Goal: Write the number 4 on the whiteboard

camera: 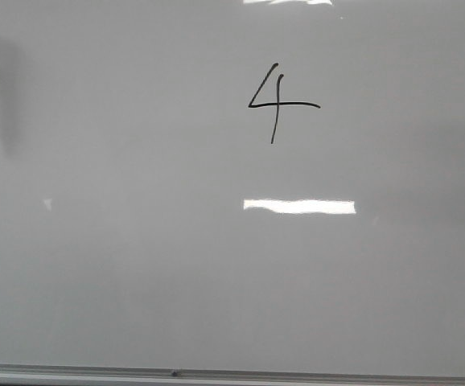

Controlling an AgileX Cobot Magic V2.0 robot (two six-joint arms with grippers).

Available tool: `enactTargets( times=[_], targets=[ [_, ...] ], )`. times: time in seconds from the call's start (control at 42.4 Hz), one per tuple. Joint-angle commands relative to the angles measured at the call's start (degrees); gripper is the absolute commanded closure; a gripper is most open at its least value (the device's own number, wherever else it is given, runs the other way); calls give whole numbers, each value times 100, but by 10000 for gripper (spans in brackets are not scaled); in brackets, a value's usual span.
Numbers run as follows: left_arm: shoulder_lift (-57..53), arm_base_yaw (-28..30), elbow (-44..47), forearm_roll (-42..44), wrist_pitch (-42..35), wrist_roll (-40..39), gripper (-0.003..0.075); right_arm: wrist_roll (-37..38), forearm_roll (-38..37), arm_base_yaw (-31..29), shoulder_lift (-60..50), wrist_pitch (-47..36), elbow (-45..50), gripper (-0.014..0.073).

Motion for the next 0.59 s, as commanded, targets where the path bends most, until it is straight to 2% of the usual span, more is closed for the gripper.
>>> enactTargets(
  times=[0.0, 0.259, 0.566],
  targets=[
    [-85, 18, 27, 2, -510, -53, 741, -76, -57, -123, -228, -1405, 438, 663],
    [-85, 18, 27, 2, -510, -53, 741, -71, -48, -143, -720, -2540, 1491, 663],
    [-74, 18, 27, 2, -510, -53, 741, -37, -49, -143, -708, -2342, 1467, 663]
  ],
)
